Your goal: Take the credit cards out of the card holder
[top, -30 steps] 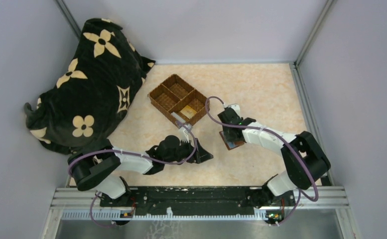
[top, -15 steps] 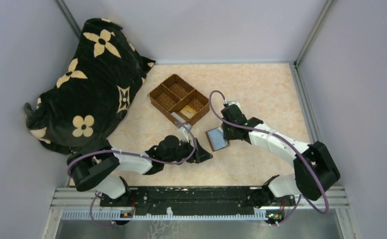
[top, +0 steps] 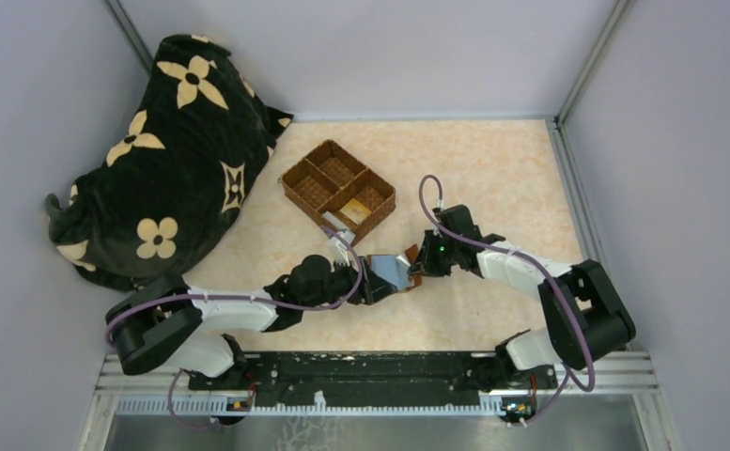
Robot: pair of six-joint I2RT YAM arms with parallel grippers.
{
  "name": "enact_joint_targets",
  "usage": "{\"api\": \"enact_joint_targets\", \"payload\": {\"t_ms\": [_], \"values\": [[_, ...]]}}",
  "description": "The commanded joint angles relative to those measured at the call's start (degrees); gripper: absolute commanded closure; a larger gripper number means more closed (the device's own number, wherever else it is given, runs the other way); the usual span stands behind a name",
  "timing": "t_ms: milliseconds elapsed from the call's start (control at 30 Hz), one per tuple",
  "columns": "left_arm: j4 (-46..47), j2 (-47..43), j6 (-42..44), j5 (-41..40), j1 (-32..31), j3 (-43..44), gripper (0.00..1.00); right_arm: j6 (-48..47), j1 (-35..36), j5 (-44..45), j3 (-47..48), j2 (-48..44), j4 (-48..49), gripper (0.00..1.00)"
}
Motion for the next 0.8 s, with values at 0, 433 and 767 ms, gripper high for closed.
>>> {"api": "enact_joint_targets", "payload": {"t_ms": [0, 433, 767], "values": [[-0.10, 0.32, 0.99, -0.67, -0.21, -0.63, 0.26, 0.64, -0.74, -2.42, -0.49, 1.55, 5.53, 0.91], [0.91, 4.76, 1.16, 0.64, -0.21, 2.20, 0.26, -1.85, -2.40, 4.87, -0.69, -4.93, 0.22, 0.53], [4.37, 9.15, -0.34, 2.15, -0.21, 2.65, 0.26, -2.04, -3.79, 6.11, -1.69, -9.89, -0.91, 0.53]]}}
